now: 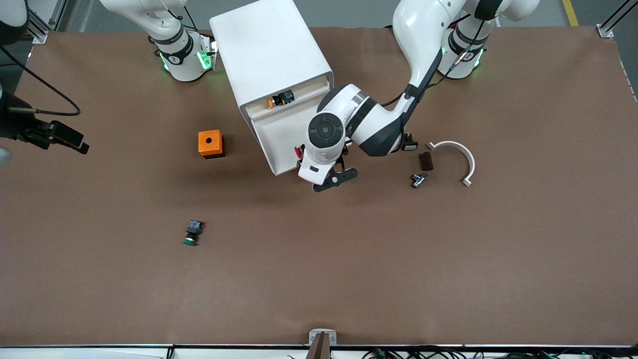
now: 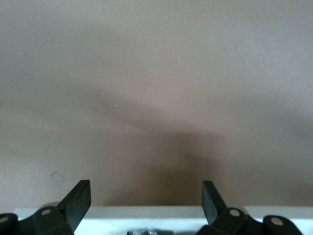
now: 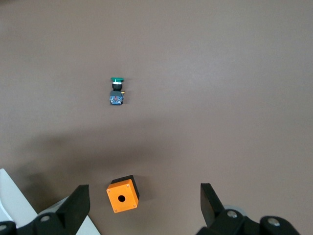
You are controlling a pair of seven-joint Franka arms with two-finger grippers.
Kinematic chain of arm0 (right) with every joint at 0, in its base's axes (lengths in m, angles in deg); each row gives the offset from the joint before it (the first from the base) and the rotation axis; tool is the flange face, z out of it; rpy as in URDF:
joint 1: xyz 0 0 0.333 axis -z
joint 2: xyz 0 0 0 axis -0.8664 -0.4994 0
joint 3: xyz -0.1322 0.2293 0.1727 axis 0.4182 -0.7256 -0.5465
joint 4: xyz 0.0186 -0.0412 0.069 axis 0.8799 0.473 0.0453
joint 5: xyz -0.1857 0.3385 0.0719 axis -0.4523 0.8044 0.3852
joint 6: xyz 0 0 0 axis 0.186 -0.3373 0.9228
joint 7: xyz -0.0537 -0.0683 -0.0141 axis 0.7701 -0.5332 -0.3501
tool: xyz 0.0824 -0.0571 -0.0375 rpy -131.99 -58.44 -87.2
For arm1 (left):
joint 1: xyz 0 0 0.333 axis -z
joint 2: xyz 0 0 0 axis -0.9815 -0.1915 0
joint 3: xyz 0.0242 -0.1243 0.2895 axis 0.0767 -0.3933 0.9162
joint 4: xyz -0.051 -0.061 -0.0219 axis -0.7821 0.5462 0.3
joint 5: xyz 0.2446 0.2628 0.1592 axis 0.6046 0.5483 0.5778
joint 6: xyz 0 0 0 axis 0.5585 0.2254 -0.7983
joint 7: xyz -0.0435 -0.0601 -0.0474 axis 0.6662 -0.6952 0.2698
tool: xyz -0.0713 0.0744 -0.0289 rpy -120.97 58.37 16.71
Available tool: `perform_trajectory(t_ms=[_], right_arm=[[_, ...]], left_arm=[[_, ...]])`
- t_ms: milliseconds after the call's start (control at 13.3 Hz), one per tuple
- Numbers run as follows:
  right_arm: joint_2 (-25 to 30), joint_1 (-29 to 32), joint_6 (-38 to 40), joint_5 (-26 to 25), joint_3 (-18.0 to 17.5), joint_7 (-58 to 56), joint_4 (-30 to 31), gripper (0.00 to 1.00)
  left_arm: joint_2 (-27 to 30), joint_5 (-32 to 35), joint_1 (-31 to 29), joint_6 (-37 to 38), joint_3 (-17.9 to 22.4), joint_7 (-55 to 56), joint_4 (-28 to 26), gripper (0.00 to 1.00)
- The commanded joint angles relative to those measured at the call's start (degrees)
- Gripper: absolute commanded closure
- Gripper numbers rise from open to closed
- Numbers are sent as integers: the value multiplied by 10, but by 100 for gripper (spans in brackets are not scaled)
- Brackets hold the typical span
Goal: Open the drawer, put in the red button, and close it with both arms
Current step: 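Push the drawer shut with the left gripper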
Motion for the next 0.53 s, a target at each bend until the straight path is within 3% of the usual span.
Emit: perform_trajectory(t_ms=[0,451], right_arm=[[22,-3,-3,-18,-5,-9,23,0],[21,1,-4,-38,-8,-8,21,0]], left_arm=[[7,7,22,-8,3,1,-20,0],[9,-21,57,-6,-35,79,-25,0]])
